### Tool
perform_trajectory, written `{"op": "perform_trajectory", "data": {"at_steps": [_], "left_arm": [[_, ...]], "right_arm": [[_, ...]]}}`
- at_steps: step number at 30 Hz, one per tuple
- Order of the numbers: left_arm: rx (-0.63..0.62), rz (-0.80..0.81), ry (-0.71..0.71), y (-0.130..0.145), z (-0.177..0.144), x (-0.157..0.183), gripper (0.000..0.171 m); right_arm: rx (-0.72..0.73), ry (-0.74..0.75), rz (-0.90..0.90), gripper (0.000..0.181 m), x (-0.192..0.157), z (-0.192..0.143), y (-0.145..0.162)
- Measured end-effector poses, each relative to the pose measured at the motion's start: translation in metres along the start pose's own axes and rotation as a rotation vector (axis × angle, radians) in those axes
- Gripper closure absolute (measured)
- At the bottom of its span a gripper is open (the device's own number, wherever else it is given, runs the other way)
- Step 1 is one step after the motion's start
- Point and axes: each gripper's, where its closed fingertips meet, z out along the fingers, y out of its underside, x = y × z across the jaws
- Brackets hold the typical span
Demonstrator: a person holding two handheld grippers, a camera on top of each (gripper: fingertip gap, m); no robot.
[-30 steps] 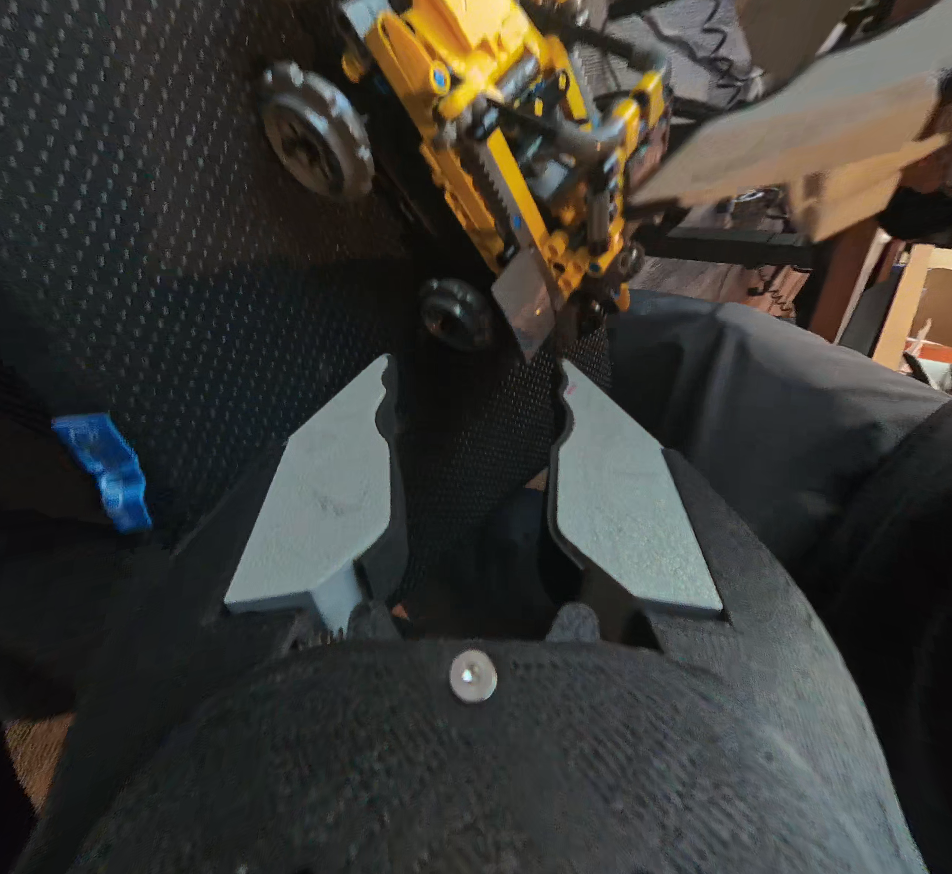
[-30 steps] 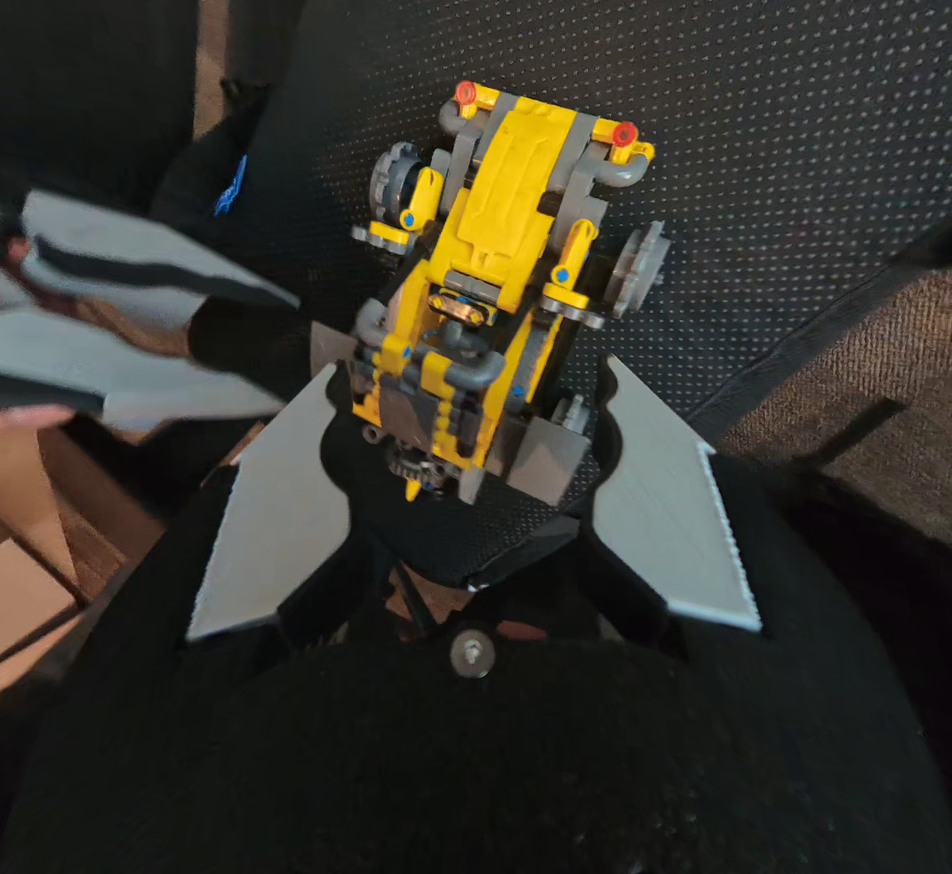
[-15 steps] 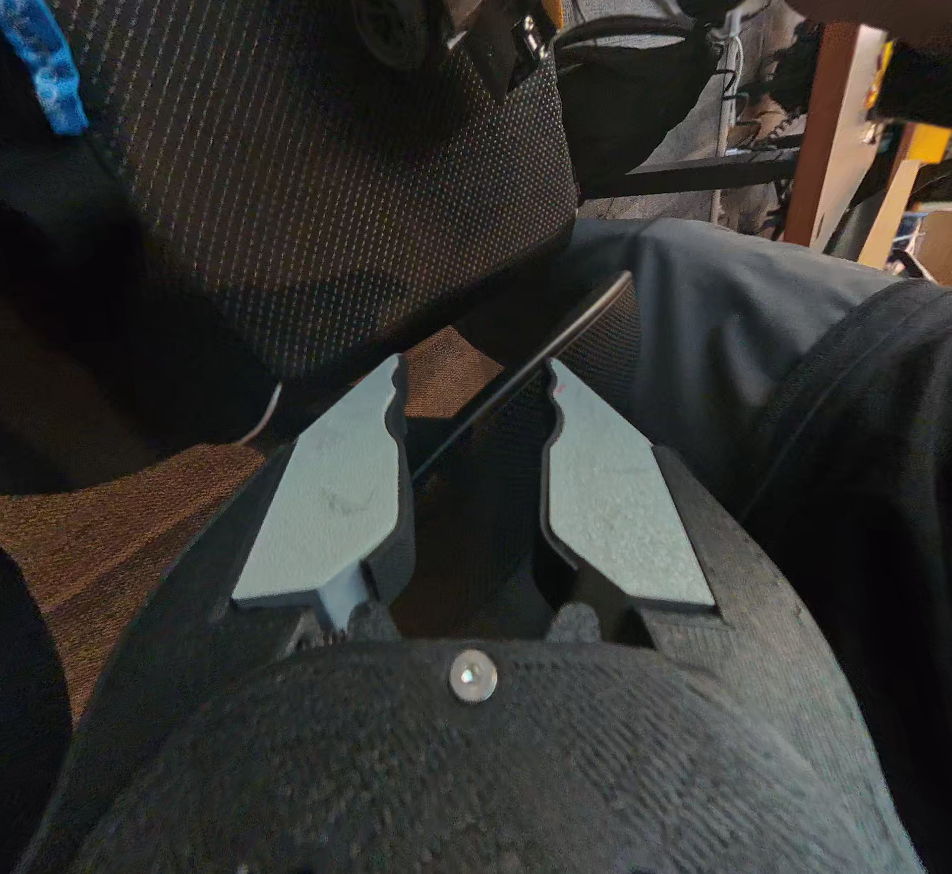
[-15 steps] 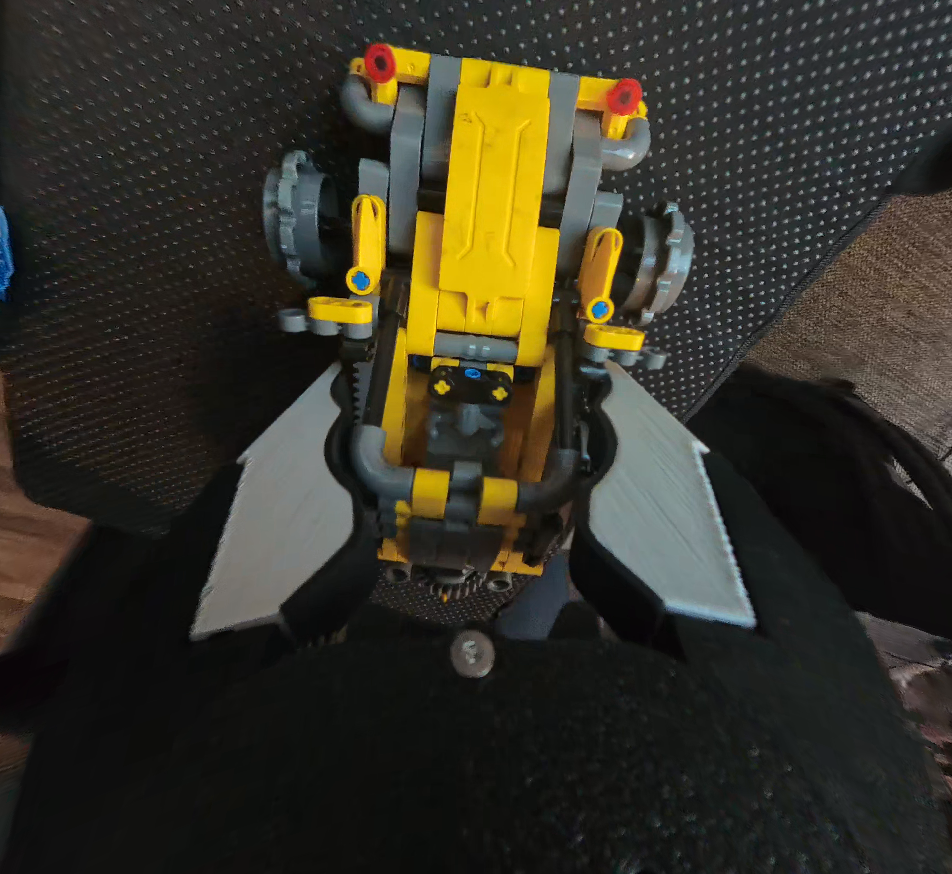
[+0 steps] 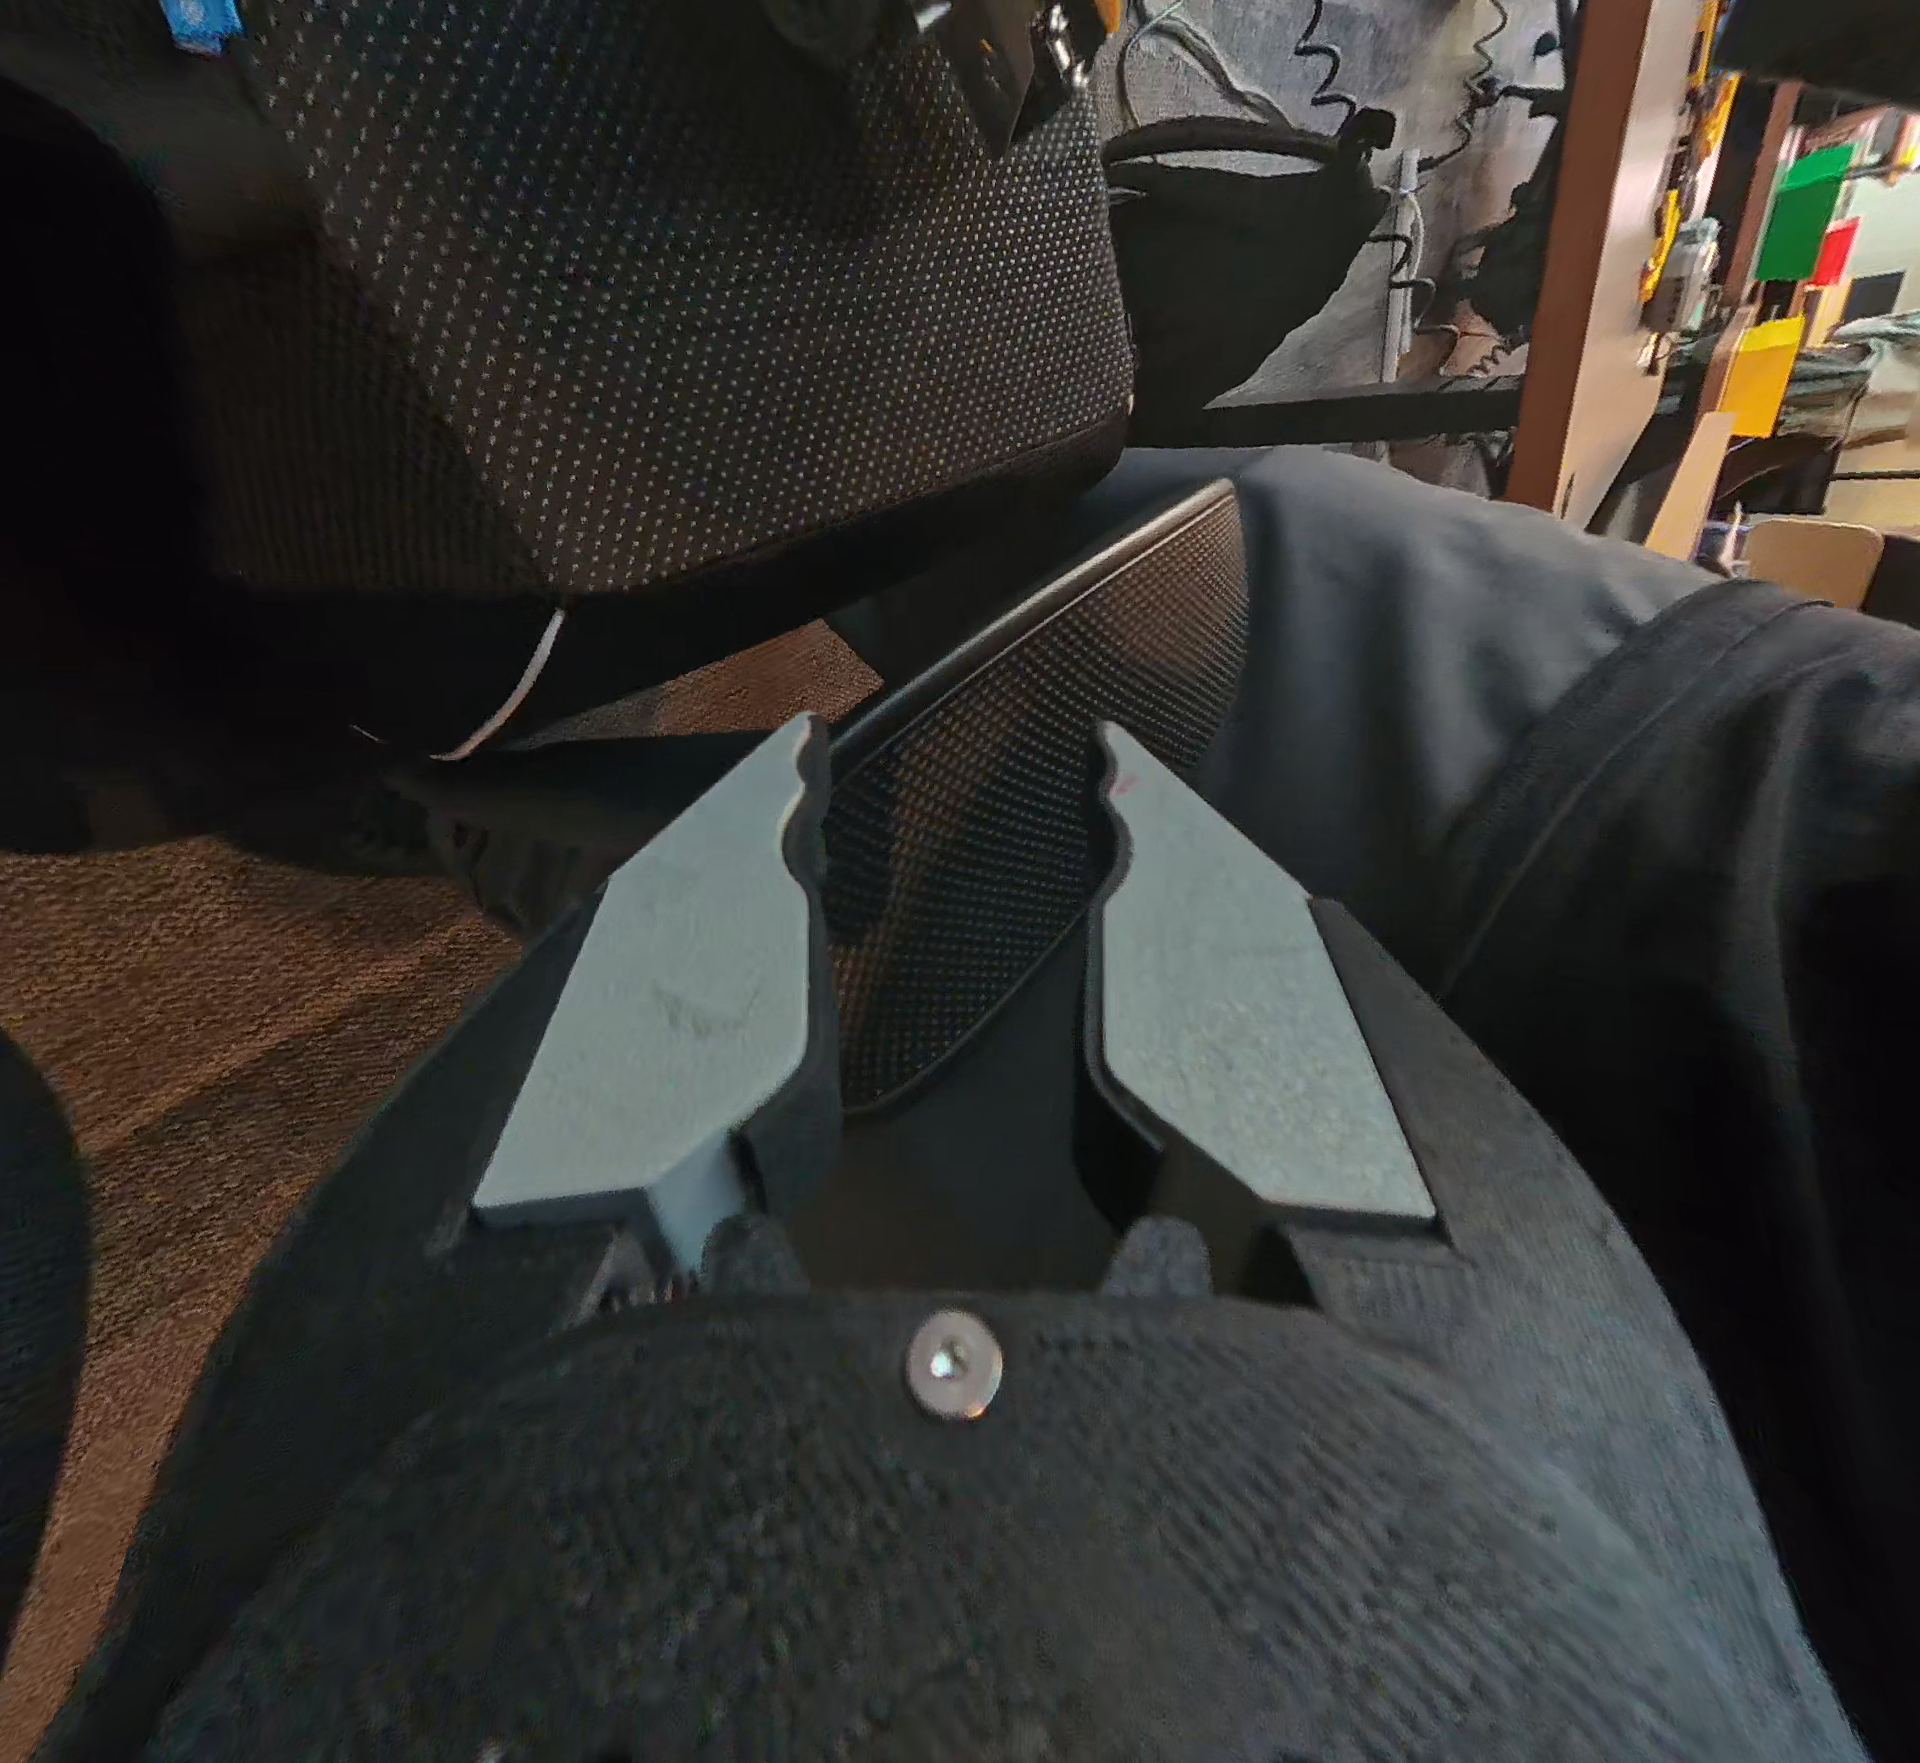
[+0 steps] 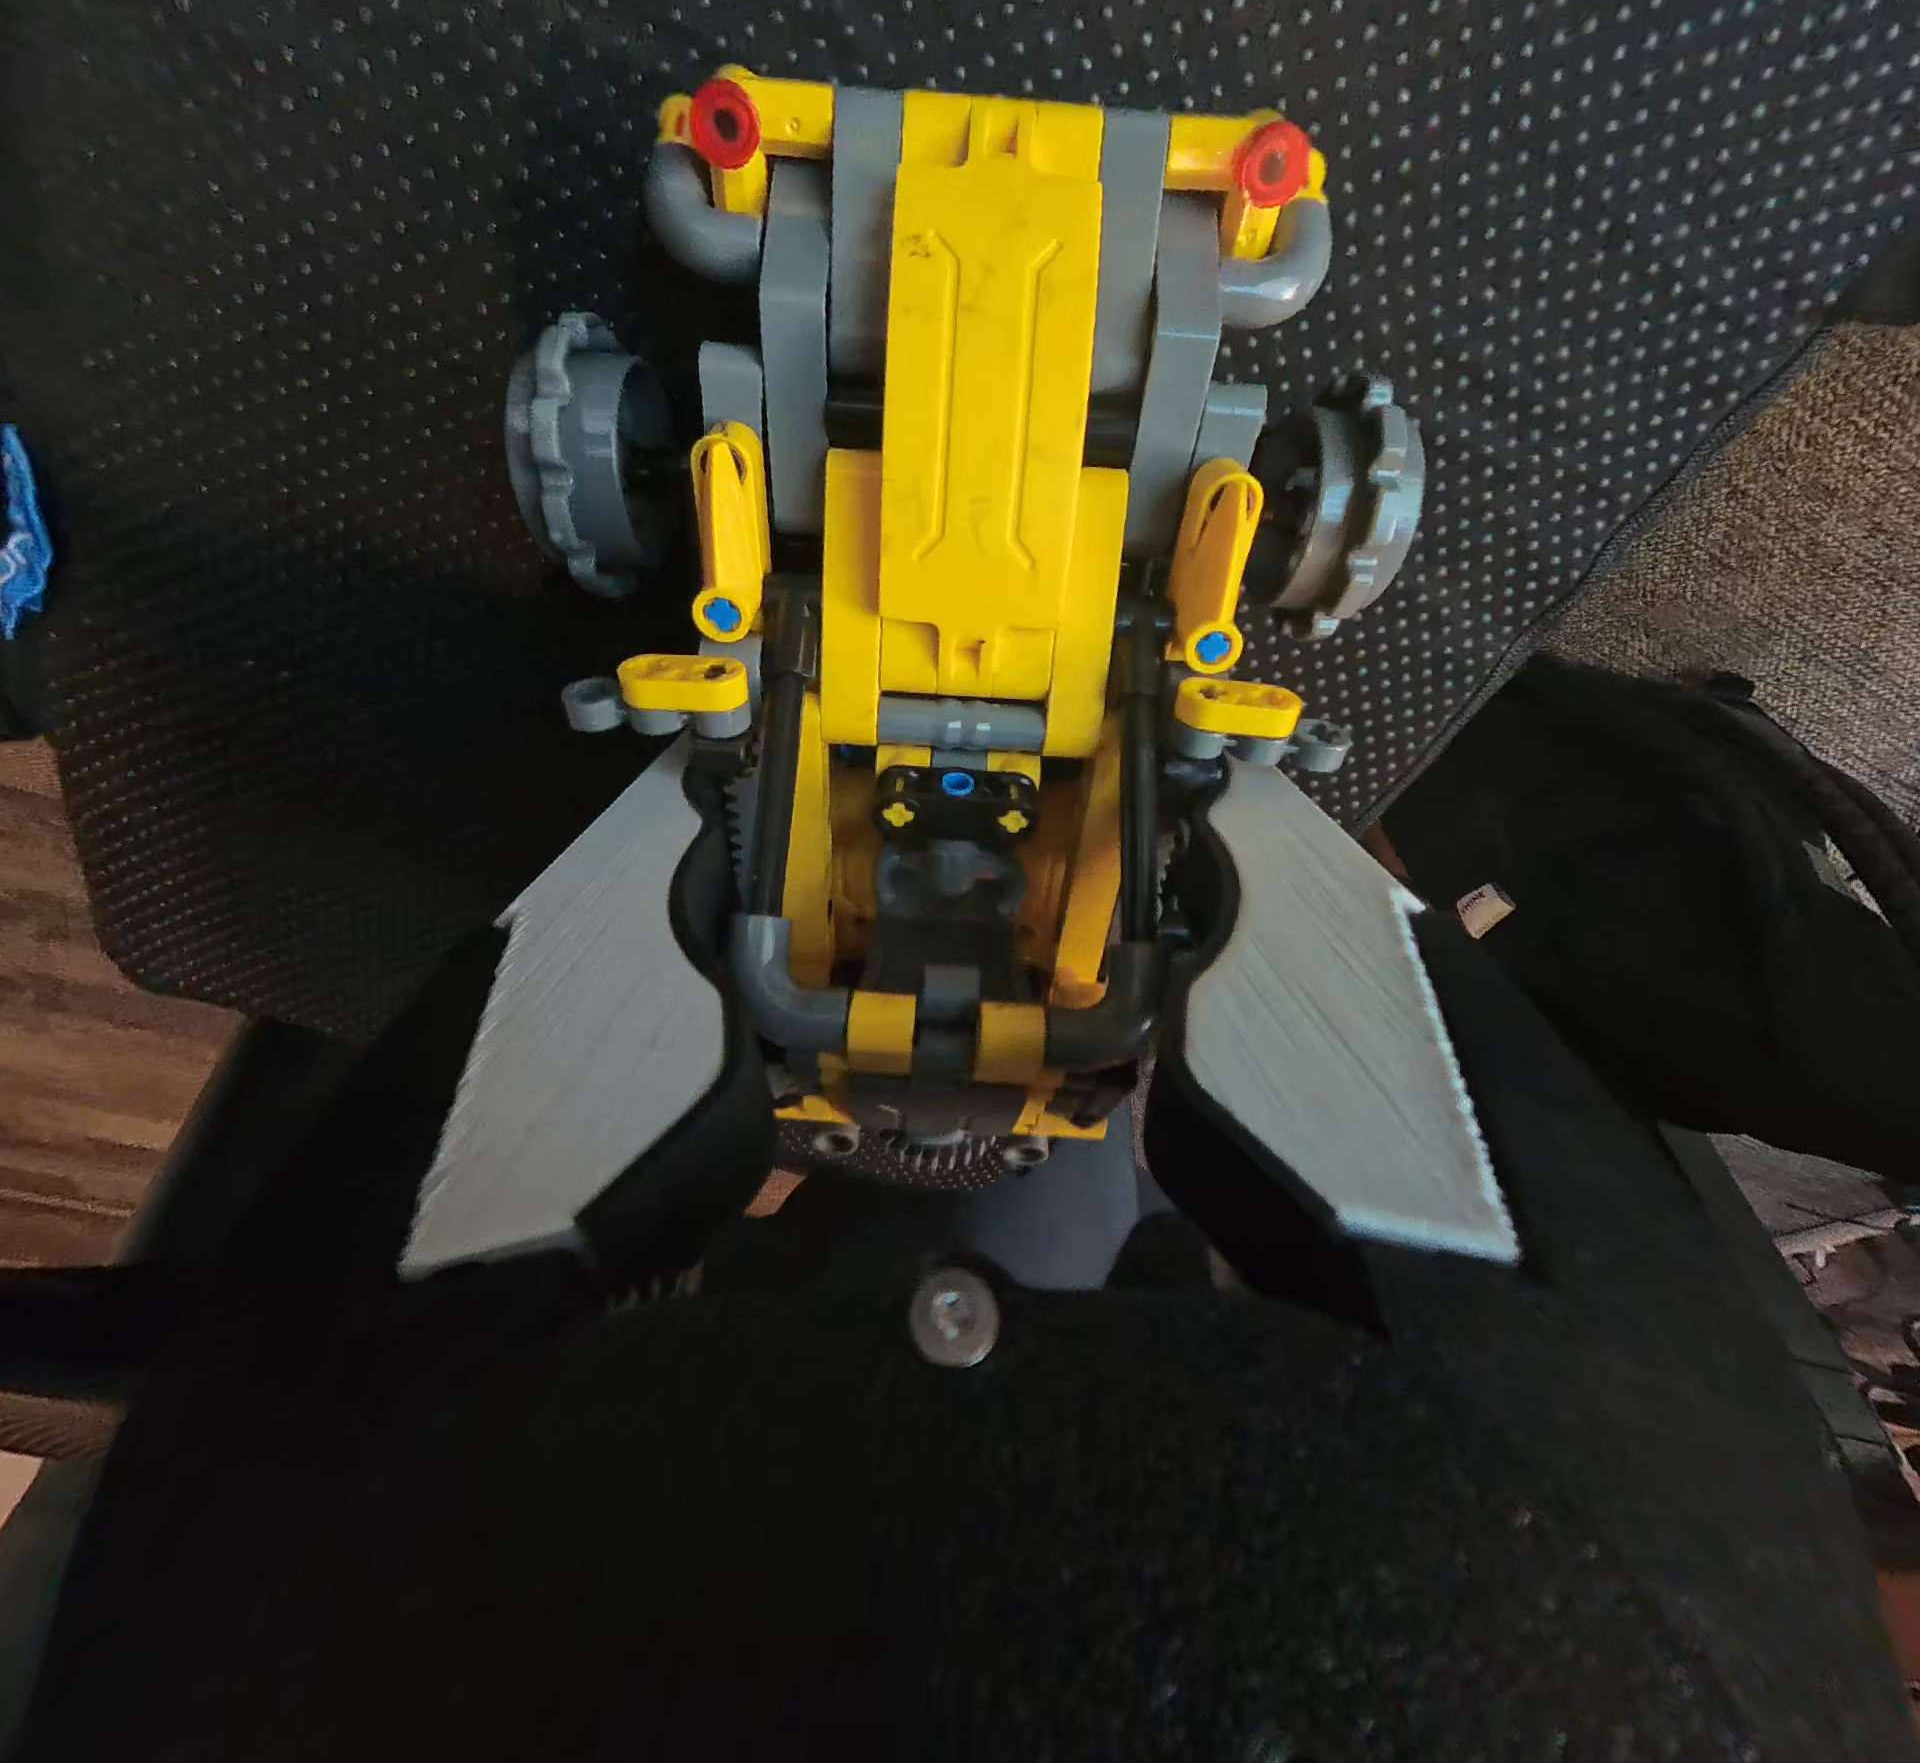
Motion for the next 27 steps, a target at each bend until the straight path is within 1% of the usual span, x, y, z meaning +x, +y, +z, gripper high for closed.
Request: {"op": "perform_trajectory", "data": {"at_steps": [4, 8, 11, 16, 22, 27], "left_arm": [[-0.002, 0.019, -0.007, -0.007, -0.004, 0.0, 0.126], [-0.004, 0.027, -0.011, -0.011, -0.008, 0.0, 0.126], [-0.014, 0.038, -0.016, -0.01, -0.01, 0.0, 0.126], [-0.042, 0.056, -0.02, -0.006, -0.011, 0.001, 0.126], [-0.083, 0.118, -0.018, -0.015, -0.008, 0.006, 0.127], [-0.105, 0.186, -0.001, -0.034, -0.001, 0.019, 0.127]], "right_arm": [[0.008, -0.018, -0.008, 0.098, 0.001, -0.006, 0.008], [0.047, -0.03, -0.013, 0.098, 0.003, -0.018, 0.007], [0.086, -0.018, -0.044, 0.098, 0.007, -0.032, 0.005], [0.161, -0.025, -0.037, 0.098, 0.022, -0.064, 0.003], [0.217, 0.003, 0.008, 0.098, 0.066, -0.113, 0.011], [0.252, 0.07, 0.076, 0.098, 0.127, -0.154, 0.032]]}}
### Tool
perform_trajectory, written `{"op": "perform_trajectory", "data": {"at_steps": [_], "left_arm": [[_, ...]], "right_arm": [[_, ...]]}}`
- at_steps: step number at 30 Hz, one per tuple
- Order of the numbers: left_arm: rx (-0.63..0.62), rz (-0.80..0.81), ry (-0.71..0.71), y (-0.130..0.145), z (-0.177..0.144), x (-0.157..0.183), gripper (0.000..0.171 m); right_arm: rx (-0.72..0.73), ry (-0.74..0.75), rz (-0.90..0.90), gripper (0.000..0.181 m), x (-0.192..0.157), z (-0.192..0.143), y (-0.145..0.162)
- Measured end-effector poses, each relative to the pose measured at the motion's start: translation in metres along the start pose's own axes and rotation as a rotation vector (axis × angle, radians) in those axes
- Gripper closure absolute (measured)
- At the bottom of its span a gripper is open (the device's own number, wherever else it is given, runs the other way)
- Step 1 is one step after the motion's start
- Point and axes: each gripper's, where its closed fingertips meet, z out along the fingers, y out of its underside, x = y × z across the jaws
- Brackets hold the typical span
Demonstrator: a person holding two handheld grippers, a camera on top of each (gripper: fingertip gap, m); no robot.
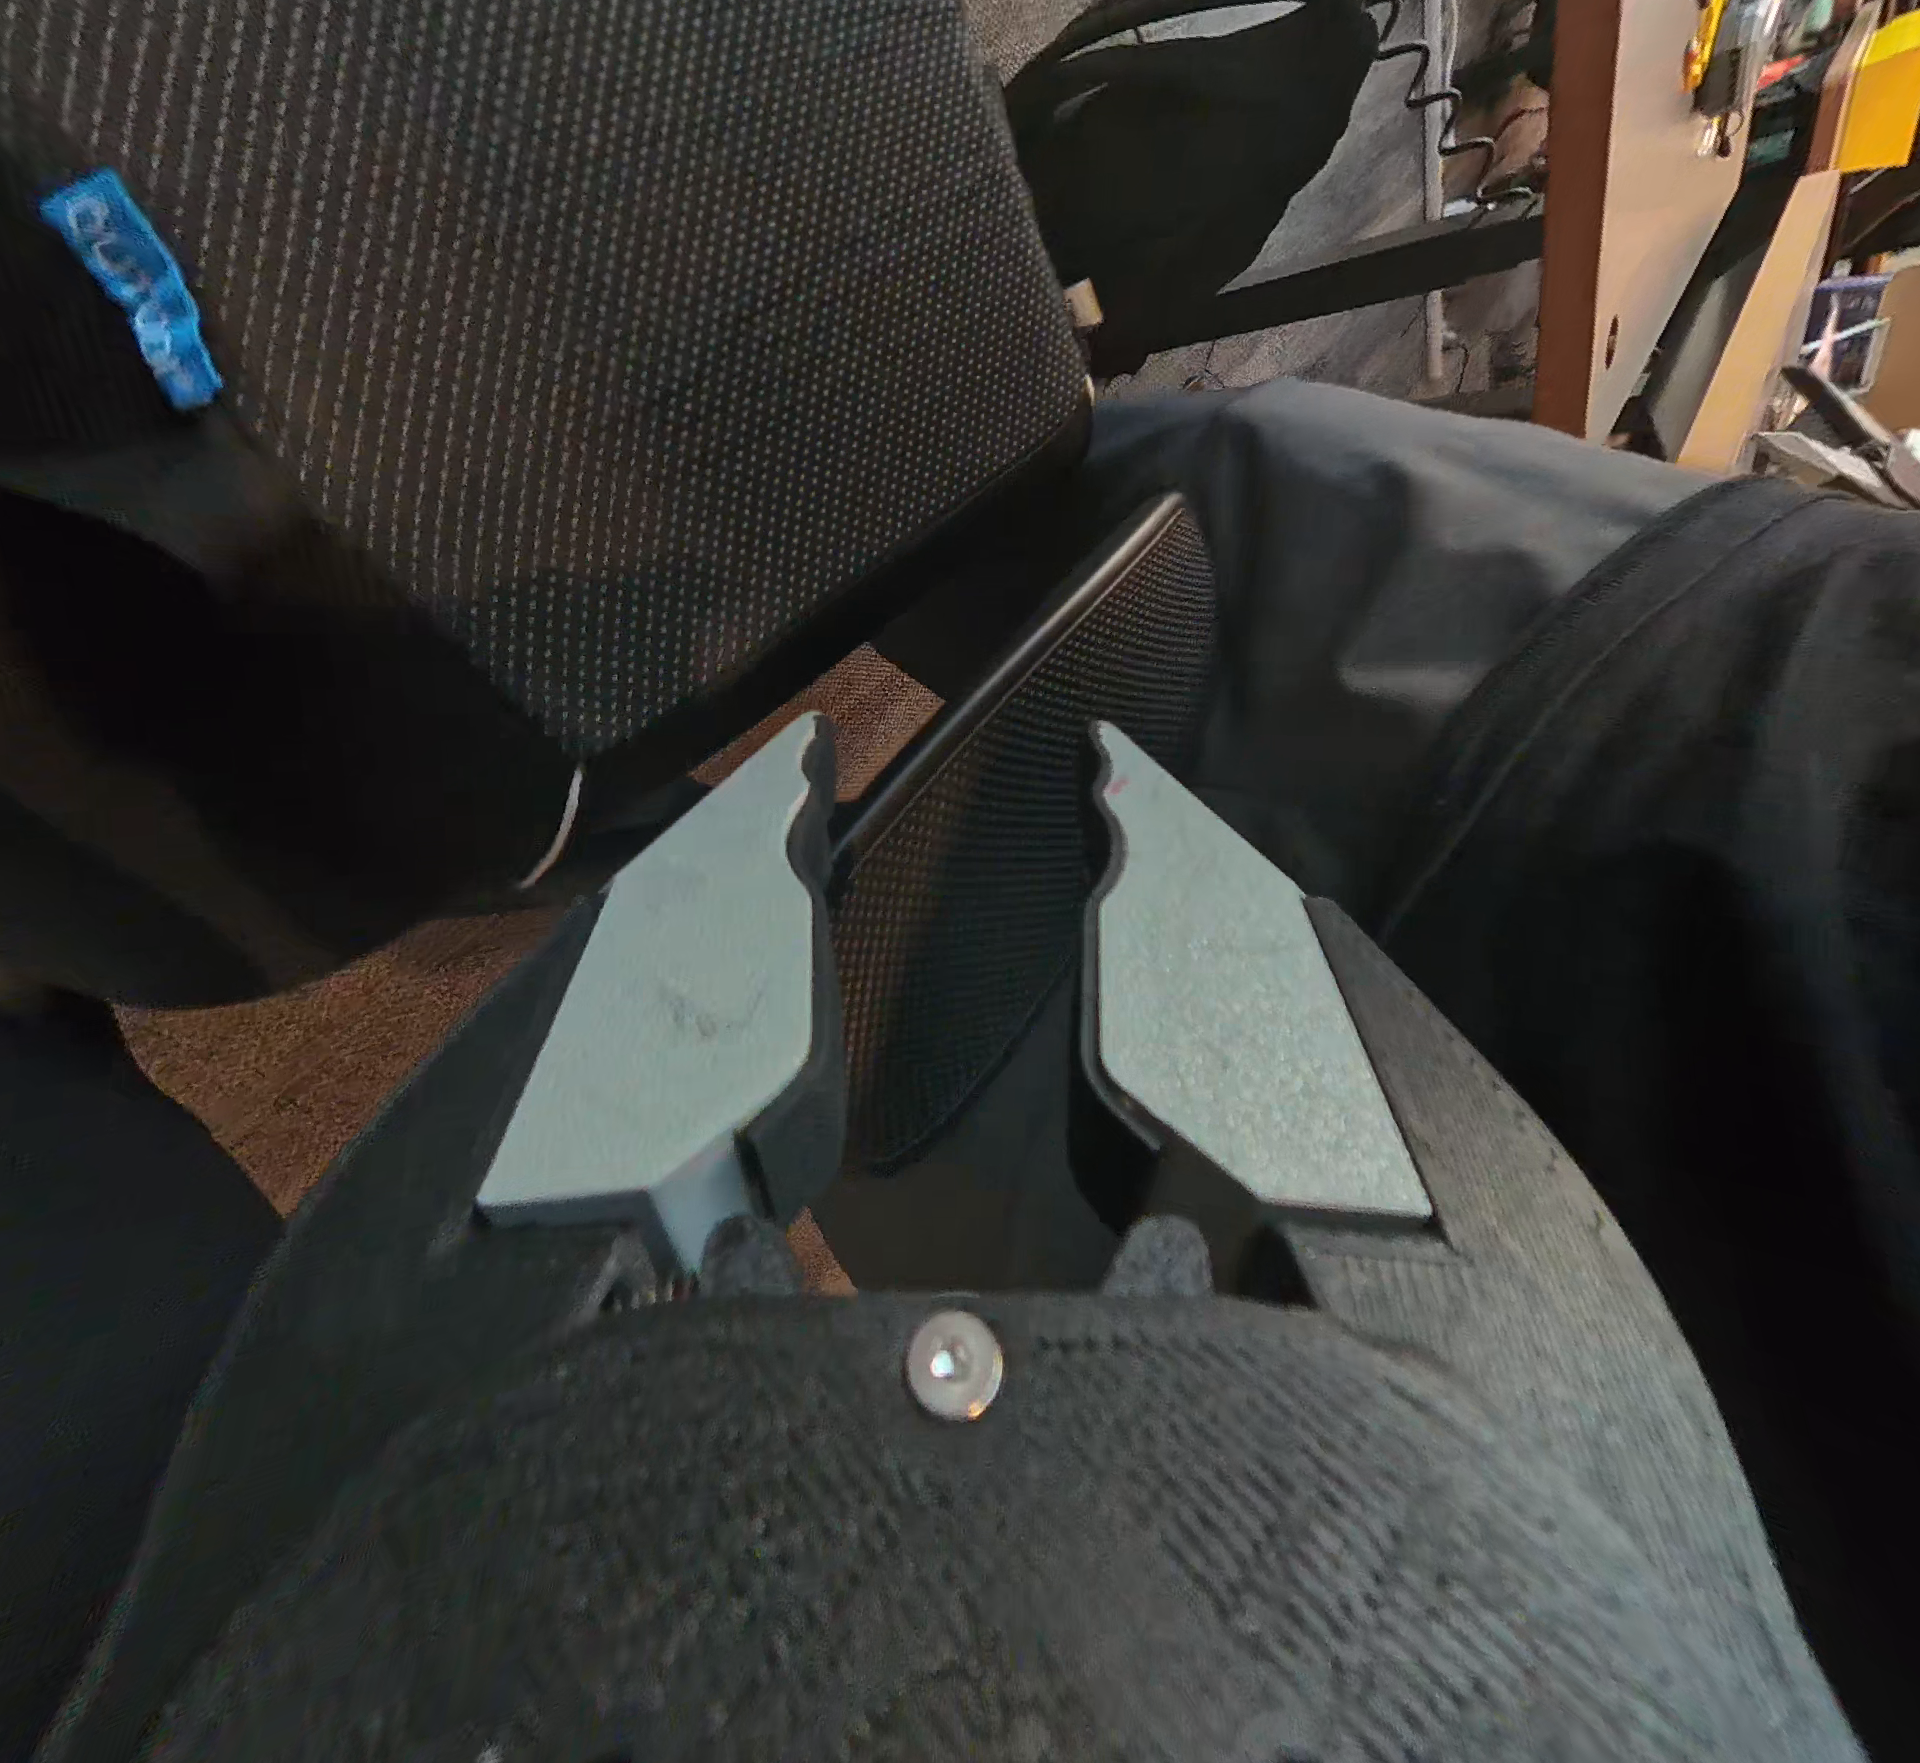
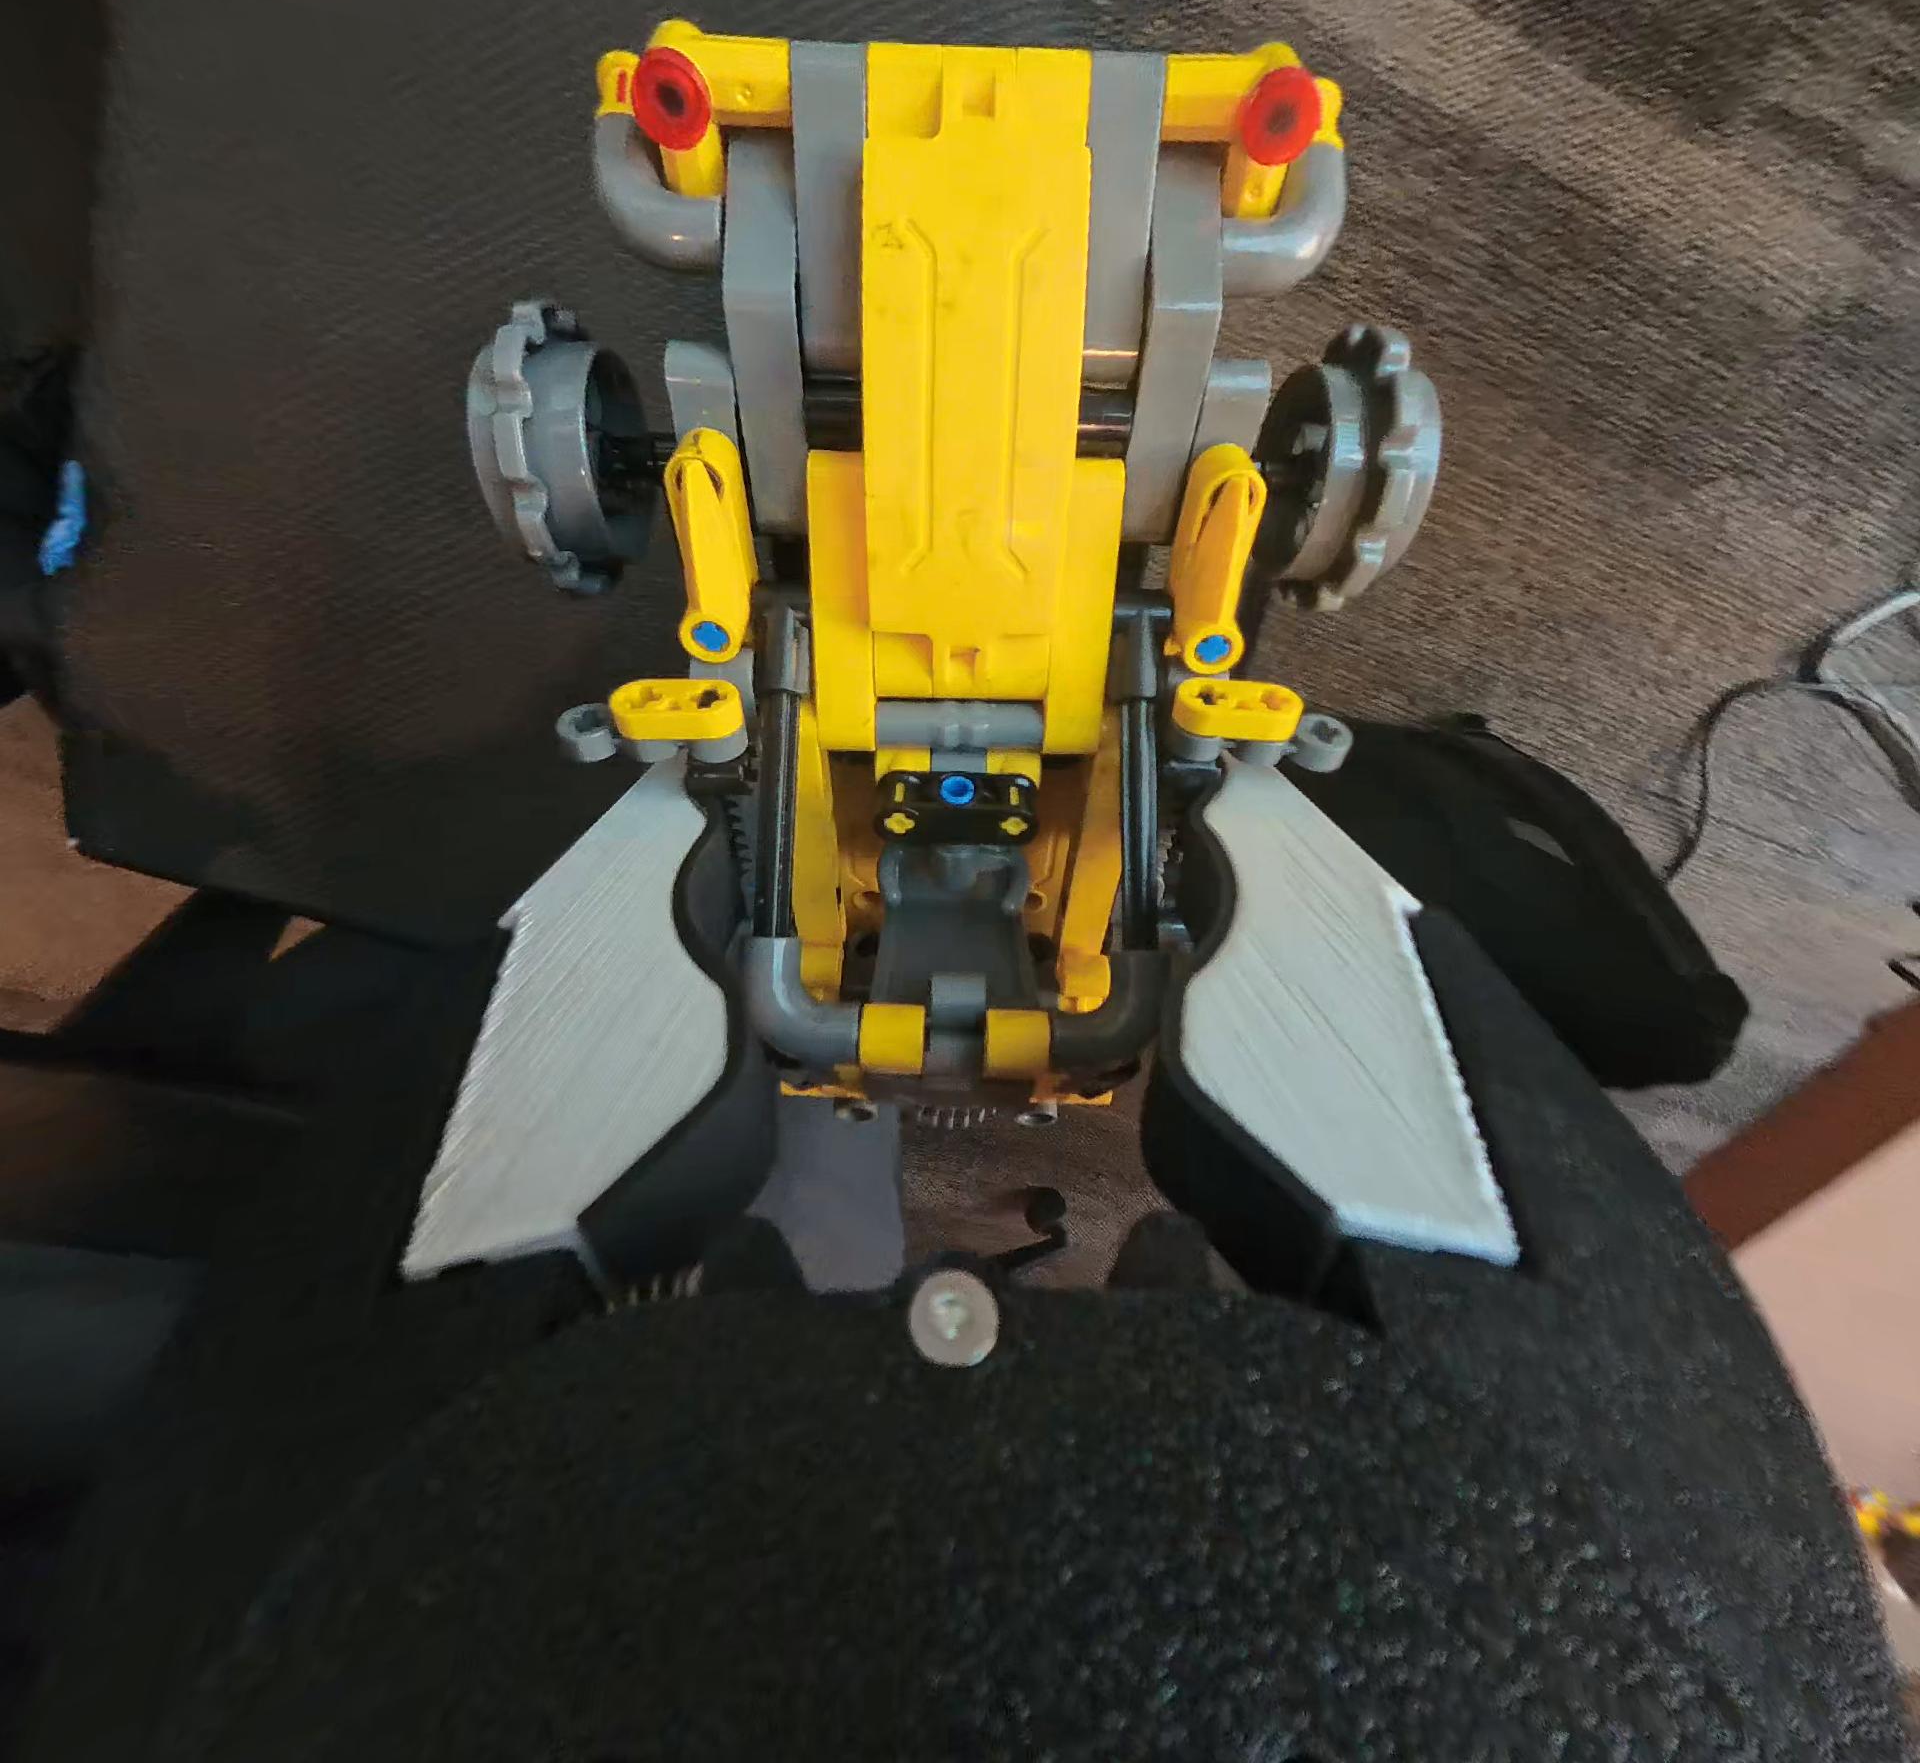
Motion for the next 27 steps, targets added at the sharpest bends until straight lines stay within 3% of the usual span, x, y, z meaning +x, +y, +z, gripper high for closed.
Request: {"op": "perform_trajectory", "data": {"at_steps": [6, 13, 20, 27], "left_arm": [[-0.032, 0.041, 0.009, -0.015, 0.009, 0.008, 0.128], [-0.06, -0.006, 0.012, -0.022, 0.02, 0.01, 0.129], [-0.099, -0.056, -0.023, -0.028, 0.035, 0.014, 0.13], [-0.183, -0.073, -0.053, -0.038, 0.056, 0.032, 0.132]], "right_arm": [[0.002, 0.107, 0.09, 0.098, 0.098, -0.041, 0.037], [-0.069, 0.214, 0.227, 0.098, 0.222, -0.066, 0.121], [-0.151, 0.249, 0.35, 0.097, 0.311, -0.06, 0.206], [-0.217, 0.201, 0.436, 0.098, 0.367, -0.036, 0.272]]}}
